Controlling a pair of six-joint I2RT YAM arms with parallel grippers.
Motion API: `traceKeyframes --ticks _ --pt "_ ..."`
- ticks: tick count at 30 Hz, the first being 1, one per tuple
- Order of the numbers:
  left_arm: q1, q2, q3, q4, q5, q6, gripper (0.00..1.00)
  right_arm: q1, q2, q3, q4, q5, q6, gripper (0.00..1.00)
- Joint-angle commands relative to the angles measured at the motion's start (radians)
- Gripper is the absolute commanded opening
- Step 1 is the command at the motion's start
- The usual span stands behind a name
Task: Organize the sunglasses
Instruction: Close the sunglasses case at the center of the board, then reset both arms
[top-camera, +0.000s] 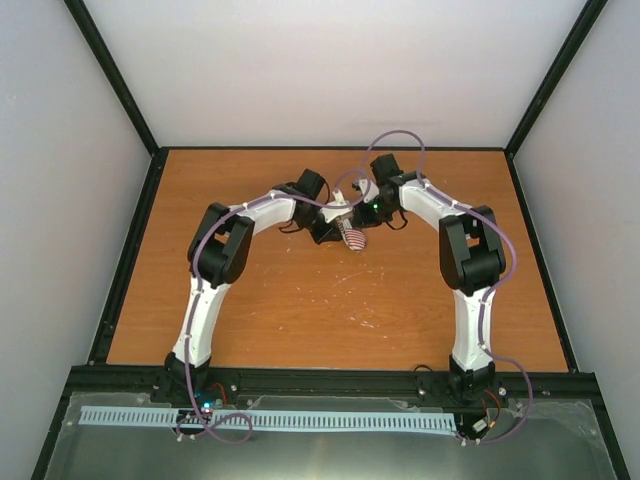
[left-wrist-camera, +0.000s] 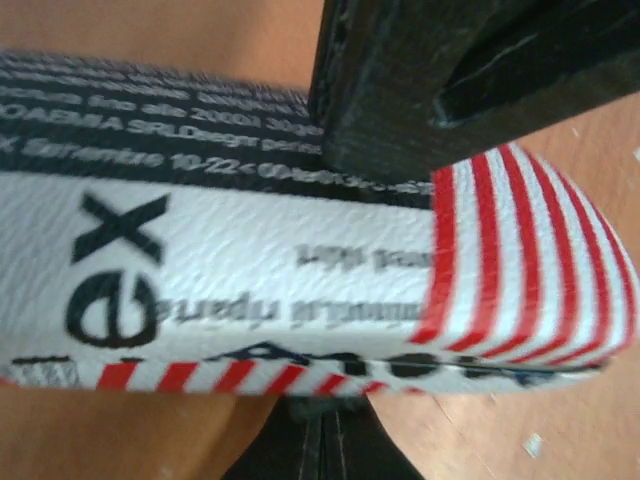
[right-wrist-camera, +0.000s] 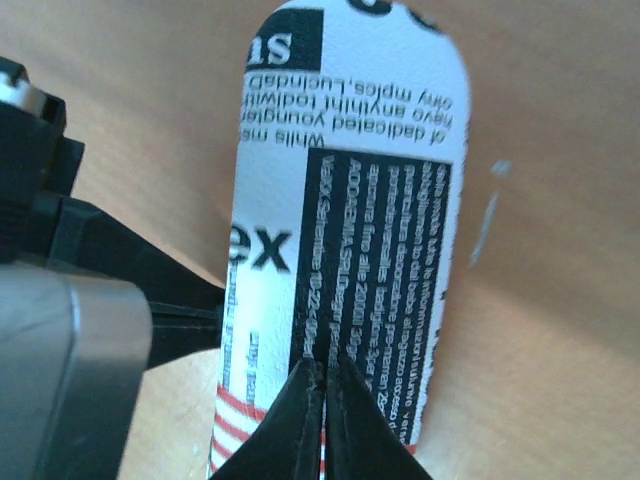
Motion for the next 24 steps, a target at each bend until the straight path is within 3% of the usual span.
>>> traceKeyframes --ticks 1,7,13,15,16,18,20,21,22,24 --pt "-0.023 -0.138 -0.117 0.062 -0.01 0.031 0.01 0.03 -0.061 -0.063 -0.047 -0.022 -0.01 0.03" --pt "0.004 -0.327 -0.337 0.086 -0.04 0.033 0.01 0.03 -0.1 -0.089 -0.056 0.003 -0.008 0.03" --pt "0.059 -0.484 -0.431 0.098 -0.065 0.001 0.04 0.014 -0.202 -0.092 -0.058 0.051 0.018 0.03" --pt "0.092 -0.519 -0.43 0.11 -0.059 -0.028 0.19 0.0 -0.267 -0.116 -0.016 0.095 0.051 0.08" --pt "0.105 -0.531 -0.424 0.116 -0.06 -0.041 0.29 -0.011 -0.305 -0.136 0.013 0.109 0.078 0.16" --pt "0.125 -0.549 -0.405 0.129 -0.063 -0.056 0.35 -0.033 -0.368 -0.174 0.059 0.142 0.133 0.25" --pt "0.137 -0.563 -0.38 0.137 -0.069 -0.076 0.62 -0.053 -0.411 -0.206 0.077 0.187 0.187 0.31" --pt "0.143 -0.57 -0.367 0.14 -0.068 -0.09 0.84 -0.065 -0.423 -0.216 0.07 0.194 0.211 0.32" --pt "0.147 -0.577 -0.359 0.145 -0.068 -0.105 0.98 -0.084 -0.433 -0.226 0.059 0.19 0.233 0.32" --pt "0.153 -0.607 -0.366 0.164 -0.071 -0.136 1.0 -0.105 -0.453 -0.248 0.027 0.203 0.281 0.31"
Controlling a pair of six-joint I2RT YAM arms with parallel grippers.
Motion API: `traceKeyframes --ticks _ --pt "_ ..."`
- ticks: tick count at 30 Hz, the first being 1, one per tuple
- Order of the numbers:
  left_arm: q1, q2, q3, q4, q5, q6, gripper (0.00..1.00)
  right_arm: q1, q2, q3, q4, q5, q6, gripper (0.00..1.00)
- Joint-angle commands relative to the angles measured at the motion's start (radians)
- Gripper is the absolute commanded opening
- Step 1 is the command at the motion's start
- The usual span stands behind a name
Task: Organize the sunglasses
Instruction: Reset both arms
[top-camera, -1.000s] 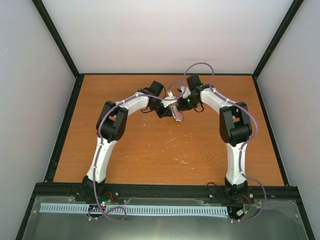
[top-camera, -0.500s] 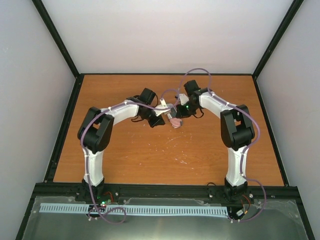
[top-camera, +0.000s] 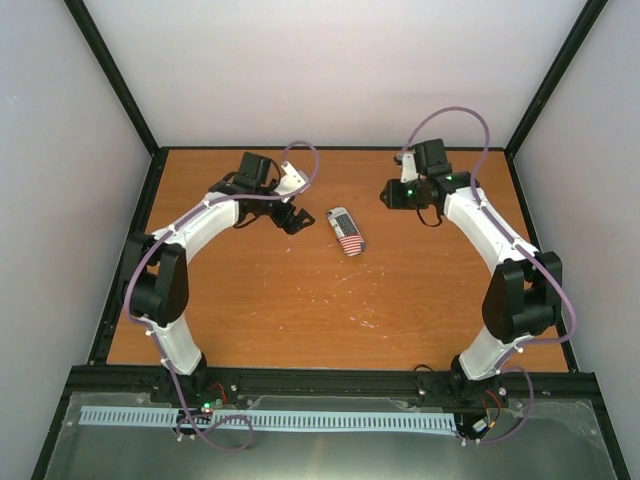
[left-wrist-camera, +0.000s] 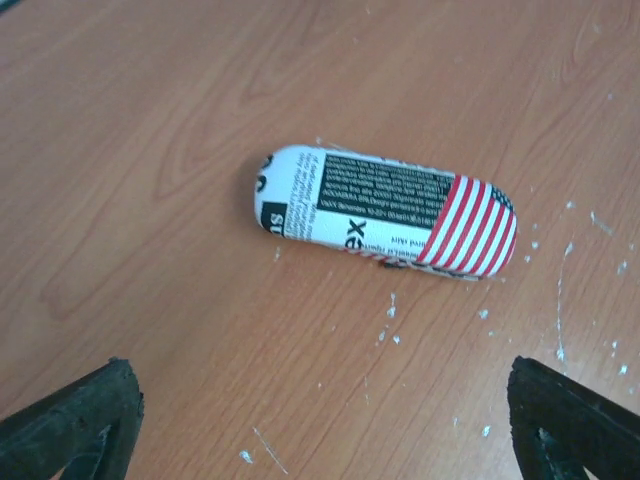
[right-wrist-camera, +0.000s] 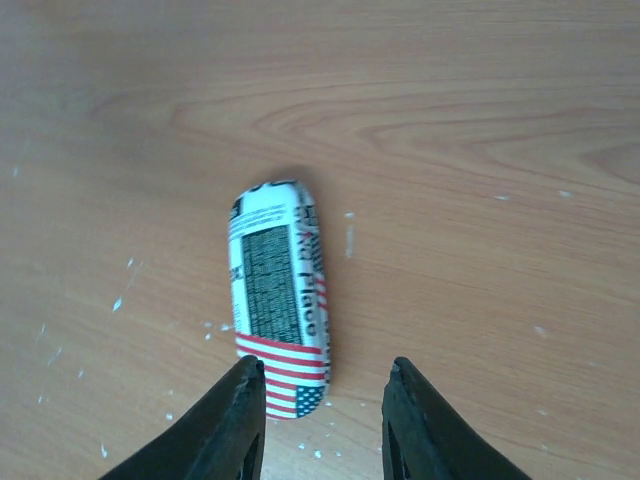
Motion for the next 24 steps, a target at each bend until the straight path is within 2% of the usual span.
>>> traceKeyframes --ticks 1,6,10,14,20,24 --pt "0.009 -0.094 0.029 0.06 -0.005 -0.079 1.0 -0.037 -0.037 -0.075 -0.014 0.07 0.137 0.32" --pt "0.028 -0.207 -0.104 0.122 -0.026 -0.103 1.0 -0.037 -0.176 -0.206 0.026 0.225 0.254 0.31" --pt "0.076 -0.267 -0.201 0.148 0.023 -0.142 1.0 -0.063 -0.247 -0.279 0.026 0.277 0.329 0.31" --pt "0.104 -0.293 -0.239 0.154 0.064 -0.17 1.0 -0.063 -0.285 -0.321 0.024 0.293 0.393 0.31" --pt "0.107 -0.323 -0.271 0.168 0.092 -0.141 1.0 -0.064 -0.324 -0.355 0.033 0.33 0.468 0.31" --pt "0.149 -0.323 -0.29 0.183 0.149 -0.13 1.0 -0.064 -0.351 -0.388 0.036 0.353 0.507 0.31"
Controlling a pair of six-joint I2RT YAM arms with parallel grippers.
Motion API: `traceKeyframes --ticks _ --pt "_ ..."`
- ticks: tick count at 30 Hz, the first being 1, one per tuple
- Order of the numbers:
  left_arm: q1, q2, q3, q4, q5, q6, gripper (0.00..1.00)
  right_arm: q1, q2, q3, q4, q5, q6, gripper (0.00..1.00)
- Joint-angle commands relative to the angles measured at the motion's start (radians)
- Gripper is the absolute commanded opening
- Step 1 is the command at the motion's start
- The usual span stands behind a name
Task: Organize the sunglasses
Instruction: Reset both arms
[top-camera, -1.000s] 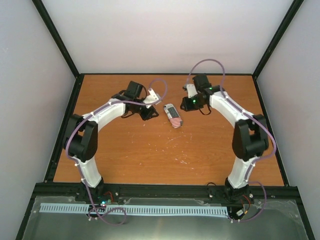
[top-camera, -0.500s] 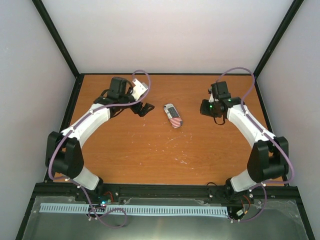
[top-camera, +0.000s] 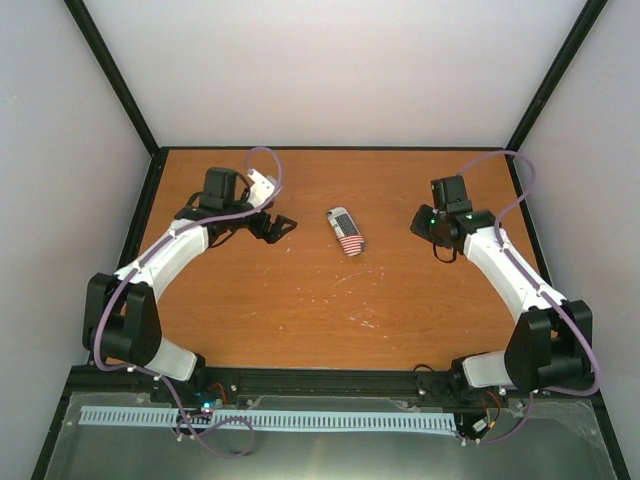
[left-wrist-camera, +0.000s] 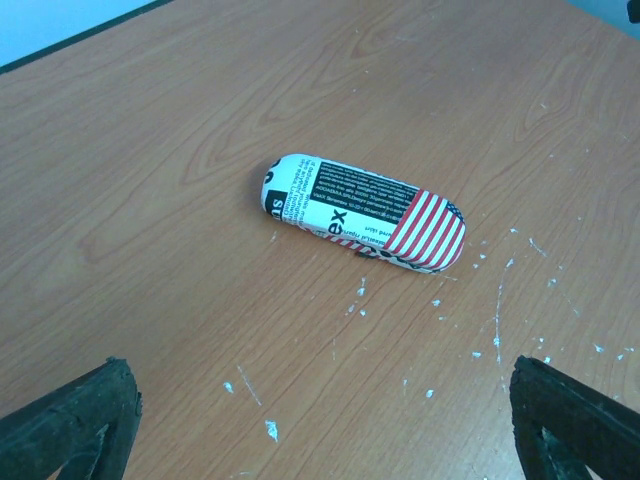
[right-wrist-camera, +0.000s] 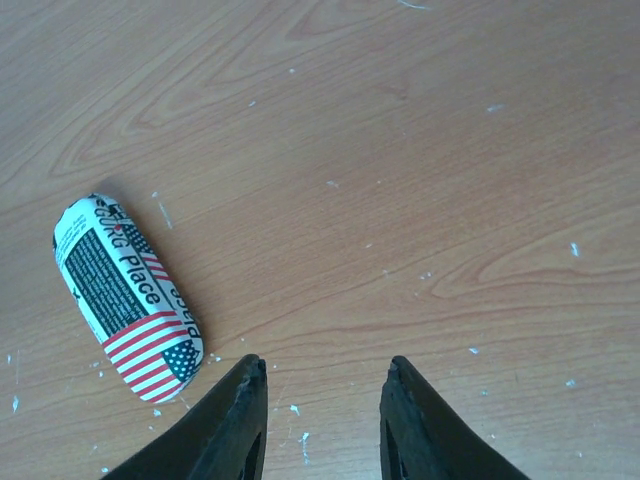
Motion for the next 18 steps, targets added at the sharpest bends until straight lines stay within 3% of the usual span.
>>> traceKeyframes --ticks 1,18 --pt "0.037 -0.026 -0.01 0.042 0.072 0.013 1.0 -0.002 -0.05 -0.035 0.016 0.058 0.082 0.31" --pt "0.041 -0.022 -0.013 0.063 0.082 -0.004 1.0 -0.003 -0.08 -0.084 0.013 0.119 0.122 0.31"
